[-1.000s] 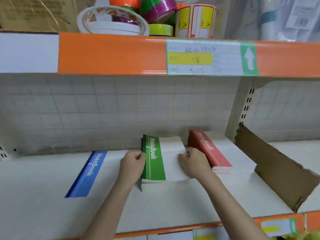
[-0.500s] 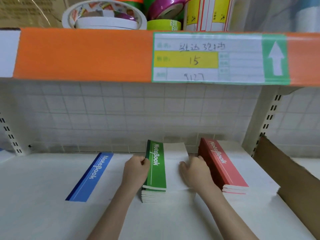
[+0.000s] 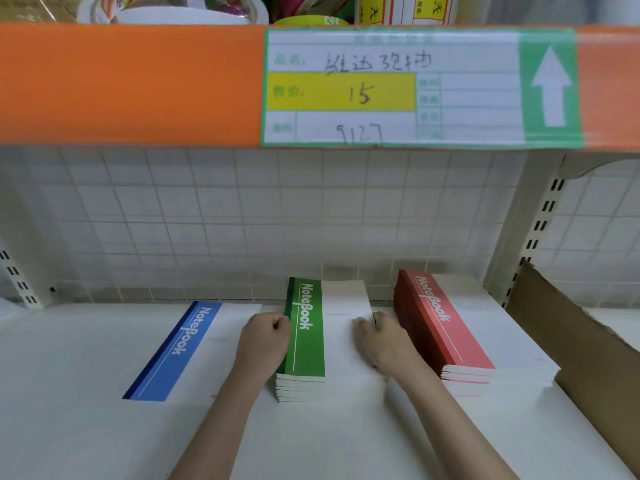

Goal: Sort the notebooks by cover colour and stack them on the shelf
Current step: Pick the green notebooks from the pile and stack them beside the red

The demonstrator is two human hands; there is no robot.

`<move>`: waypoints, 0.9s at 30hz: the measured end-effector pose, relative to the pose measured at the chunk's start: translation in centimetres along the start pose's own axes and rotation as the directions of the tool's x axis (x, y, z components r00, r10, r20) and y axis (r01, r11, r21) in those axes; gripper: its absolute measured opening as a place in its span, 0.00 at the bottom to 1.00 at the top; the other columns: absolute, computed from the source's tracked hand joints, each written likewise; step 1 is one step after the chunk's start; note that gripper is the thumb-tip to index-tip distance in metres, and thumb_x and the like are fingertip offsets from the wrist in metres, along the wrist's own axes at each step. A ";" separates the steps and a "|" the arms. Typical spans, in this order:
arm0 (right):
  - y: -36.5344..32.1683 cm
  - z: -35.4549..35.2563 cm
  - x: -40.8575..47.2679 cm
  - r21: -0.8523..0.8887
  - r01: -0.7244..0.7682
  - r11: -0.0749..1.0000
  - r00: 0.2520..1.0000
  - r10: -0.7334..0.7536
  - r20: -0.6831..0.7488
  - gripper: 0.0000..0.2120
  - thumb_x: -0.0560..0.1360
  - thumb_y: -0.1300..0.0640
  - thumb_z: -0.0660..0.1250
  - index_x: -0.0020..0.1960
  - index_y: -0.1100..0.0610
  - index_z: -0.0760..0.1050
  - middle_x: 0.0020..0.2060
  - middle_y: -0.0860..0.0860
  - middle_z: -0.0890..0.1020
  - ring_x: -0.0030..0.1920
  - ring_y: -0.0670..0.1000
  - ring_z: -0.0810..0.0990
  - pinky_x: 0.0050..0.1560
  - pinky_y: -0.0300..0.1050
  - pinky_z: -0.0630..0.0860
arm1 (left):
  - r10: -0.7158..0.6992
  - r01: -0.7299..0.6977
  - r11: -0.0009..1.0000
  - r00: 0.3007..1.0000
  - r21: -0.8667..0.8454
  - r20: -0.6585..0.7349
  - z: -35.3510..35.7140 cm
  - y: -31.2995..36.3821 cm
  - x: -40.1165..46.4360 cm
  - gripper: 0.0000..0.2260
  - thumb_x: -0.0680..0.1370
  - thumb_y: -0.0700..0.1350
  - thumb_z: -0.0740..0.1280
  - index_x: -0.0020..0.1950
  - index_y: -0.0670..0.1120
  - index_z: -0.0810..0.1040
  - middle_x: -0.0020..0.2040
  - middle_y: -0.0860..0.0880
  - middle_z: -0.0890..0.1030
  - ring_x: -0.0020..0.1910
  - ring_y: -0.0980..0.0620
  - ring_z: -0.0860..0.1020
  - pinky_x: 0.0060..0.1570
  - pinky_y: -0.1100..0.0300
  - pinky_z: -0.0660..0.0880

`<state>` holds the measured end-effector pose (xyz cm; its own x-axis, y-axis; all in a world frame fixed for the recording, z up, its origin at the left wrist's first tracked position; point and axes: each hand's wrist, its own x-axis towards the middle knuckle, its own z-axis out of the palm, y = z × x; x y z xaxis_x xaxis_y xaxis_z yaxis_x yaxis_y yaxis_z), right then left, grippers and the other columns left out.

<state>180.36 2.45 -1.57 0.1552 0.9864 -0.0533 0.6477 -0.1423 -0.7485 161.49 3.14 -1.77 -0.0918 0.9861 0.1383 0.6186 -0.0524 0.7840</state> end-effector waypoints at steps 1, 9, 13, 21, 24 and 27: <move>0.0 0.0 0.2 0.078 -0.030 0.997 0.999 0.028 0.026 0.14 0.81 0.48 0.54 0.57 0.58 0.69 0.50 0.54 0.73 0.46 0.52 0.74 0.46 0.42 0.70 | -0.024 0.025 0.999 0.999 -0.039 0.021 0.1 0.0 0.1 0.18 0.82 0.43 0.55 0.43 0.34 0.77 0.40 0.38 0.80 0.35 0.49 0.75 0.34 0.62 0.69; -0.3 0.1 0.8 0.150 -0.094 0.984 0.994 0.084 0.076 0.13 0.81 0.51 0.52 0.58 0.58 0.68 0.46 0.52 0.72 0.45 0.51 0.71 0.47 0.41 0.67 | -0.160 0.173 0.957 0.984 -0.231 0.076 1.2 -0.1 0.1 0.17 0.82 0.43 0.52 0.39 0.42 0.76 0.34 0.47 0.80 0.32 0.50 0.79 0.35 0.59 0.73; -0.9 -0.2 0.5 0.058 -0.063 0.996 0.996 0.059 0.070 0.20 0.82 0.51 0.52 0.68 0.62 0.64 0.60 0.56 0.73 0.49 0.50 0.71 0.44 0.41 0.68 | -0.164 0.166 0.966 0.986 -0.197 0.027 1.6 -0.1 0.1 0.17 0.81 0.42 0.52 0.36 0.45 0.73 0.30 0.51 0.78 0.26 0.56 0.77 0.27 0.65 0.70; -1.3 -0.6 0.1 0.007 -0.078 0.997 0.993 0.077 0.091 0.25 0.81 0.46 0.55 0.71 0.62 0.61 0.64 0.56 0.72 0.55 0.52 0.73 0.46 0.38 0.67 | -0.160 0.177 0.956 0.983 -0.233 0.091 0.9 0.2 0.0 0.16 0.83 0.45 0.52 0.45 0.40 0.76 0.38 0.46 0.80 0.35 0.52 0.78 0.36 0.61 0.71; -1.9 -0.7 -0.3 -0.113 0.003 0.994 1.000 -0.003 0.000 0.27 0.80 0.49 0.57 0.71 0.65 0.58 0.67 0.60 0.69 0.60 0.56 0.73 0.52 0.43 0.72 | -0.133 0.142 0.966 0.990 -0.215 0.057 -0.4 0.0 -0.4 0.15 0.83 0.47 0.52 0.49 0.41 0.75 0.43 0.48 0.79 0.42 0.51 0.77 0.39 0.62 0.69; -3.1 -0.1 -1.0 -0.271 0.125 0.954 0.988 -0.144 -0.050 0.30 0.80 0.51 0.56 0.76 0.63 0.50 0.74 0.59 0.58 0.71 0.60 0.64 0.68 0.52 0.65 | -0.060 0.060 0.998 0.998 -0.020 -0.026 -2.3 -0.9 -1.0 0.15 0.83 0.46 0.54 0.65 0.43 0.73 0.58 0.48 0.76 0.58 0.50 0.73 0.55 0.62 0.67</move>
<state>178.22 1.94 0.87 0.0975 0.9913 0.0885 0.8395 -0.0341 -0.5423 159.19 1.84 -1.21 -0.1491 0.9831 0.1063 0.5959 0.0035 0.8030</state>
